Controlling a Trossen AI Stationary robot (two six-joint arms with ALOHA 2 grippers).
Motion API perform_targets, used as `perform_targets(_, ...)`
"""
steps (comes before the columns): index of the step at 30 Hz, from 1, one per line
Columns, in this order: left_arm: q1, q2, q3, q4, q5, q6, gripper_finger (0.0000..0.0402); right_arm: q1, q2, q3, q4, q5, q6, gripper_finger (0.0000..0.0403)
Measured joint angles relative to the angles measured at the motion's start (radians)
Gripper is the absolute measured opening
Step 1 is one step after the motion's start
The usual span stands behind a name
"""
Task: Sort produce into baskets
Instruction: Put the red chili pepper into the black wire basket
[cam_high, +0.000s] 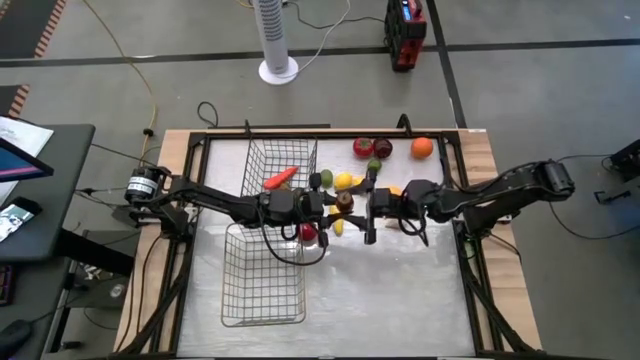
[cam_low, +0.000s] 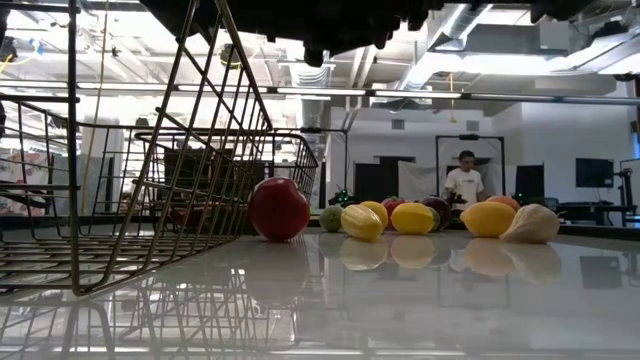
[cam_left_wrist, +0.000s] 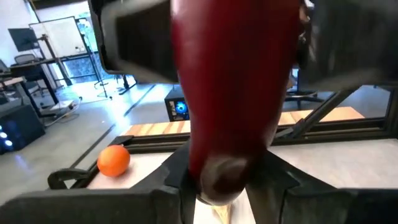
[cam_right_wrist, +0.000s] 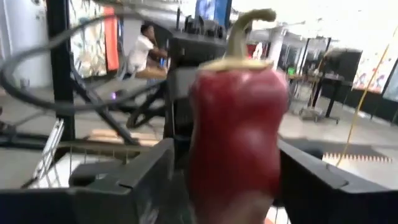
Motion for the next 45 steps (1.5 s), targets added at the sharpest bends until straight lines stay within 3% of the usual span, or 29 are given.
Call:
perform_targets(8, 0.001, -0.038, -0.002, -0.143, -0.041, 0.005, 0.0092, 0.003, -0.134, 0.072, -0.360, 0.078, 0.026, 0.0350)
perform_targets(12, 0.001, -0.076, -0.002, -0.293, -0.074, -0.010, 0.0092, 0.003, -0.233, 0.071, -0.555, 0.134, 0.079, 0.0359)
perform_targets(18, 0.001, -0.139, -0.002, -0.461, -0.211, -0.042, 0.0097, 0.017, -0.324, 0.070, -0.798, 0.156, 0.199, 0.0360)
perform_targets(25, 0.023, -0.225, -0.002, -0.680, -0.385, -0.031, 0.0097, 0.097, -0.340, -0.024, -0.819, 0.262, 0.300, 0.0355)
perform_targets(31, 0.105, -0.288, -0.002, -0.957, -0.438, -0.113, 0.0098, 0.162, -0.340, -0.099, -0.796, 0.335, 0.366, 0.0352)
perform_targets(35, 0.168, -0.290, -0.002, -1.149, -0.430, -0.250, 0.0105, 0.183, -0.340, -0.124, -0.790, 0.362, 0.392, 0.0352)
perform_targets(45, 0.182, -0.291, -0.002, -1.219, -0.427, -0.320, 0.0215, 0.163, -0.340, -0.126, -0.791, 0.362, 0.408, 0.0352)
